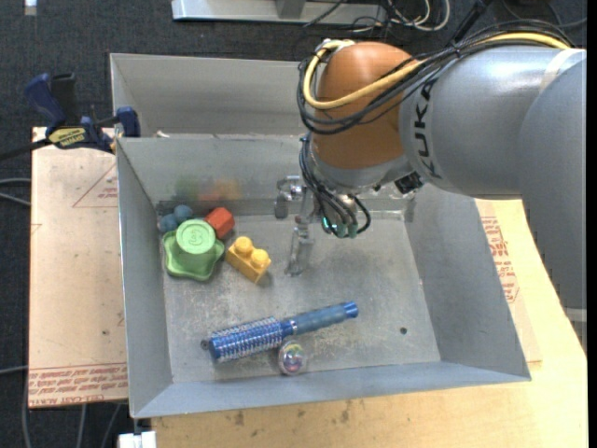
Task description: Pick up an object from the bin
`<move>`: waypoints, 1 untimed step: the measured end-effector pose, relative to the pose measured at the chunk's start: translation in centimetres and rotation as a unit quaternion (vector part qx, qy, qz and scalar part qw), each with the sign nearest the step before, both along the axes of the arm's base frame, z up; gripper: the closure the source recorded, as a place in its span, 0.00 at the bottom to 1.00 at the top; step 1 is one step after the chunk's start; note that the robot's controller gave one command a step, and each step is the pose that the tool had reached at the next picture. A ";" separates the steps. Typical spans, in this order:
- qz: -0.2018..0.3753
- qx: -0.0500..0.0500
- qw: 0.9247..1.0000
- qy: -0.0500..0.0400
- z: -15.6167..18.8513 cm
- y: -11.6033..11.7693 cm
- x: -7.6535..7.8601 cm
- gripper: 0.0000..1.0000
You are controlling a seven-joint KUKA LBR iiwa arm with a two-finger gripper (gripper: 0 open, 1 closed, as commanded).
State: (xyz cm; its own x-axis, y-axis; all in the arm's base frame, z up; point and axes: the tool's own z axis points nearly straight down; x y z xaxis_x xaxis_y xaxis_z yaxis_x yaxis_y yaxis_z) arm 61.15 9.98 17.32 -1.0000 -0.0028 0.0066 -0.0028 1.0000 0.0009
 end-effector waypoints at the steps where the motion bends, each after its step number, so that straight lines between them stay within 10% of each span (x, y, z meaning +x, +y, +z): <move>1: 0.004 0.000 1.000 -0.001 -10.8 2.2 1.9 0.00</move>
Offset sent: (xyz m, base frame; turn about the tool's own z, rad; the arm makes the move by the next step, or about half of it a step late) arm 0.0206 0.0205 -0.1032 -0.0060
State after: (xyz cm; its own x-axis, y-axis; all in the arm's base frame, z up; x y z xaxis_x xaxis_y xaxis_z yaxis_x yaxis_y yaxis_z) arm 63.06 12.17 6.52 -0.9999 -0.0113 0.0049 -0.0112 0.9999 0.0017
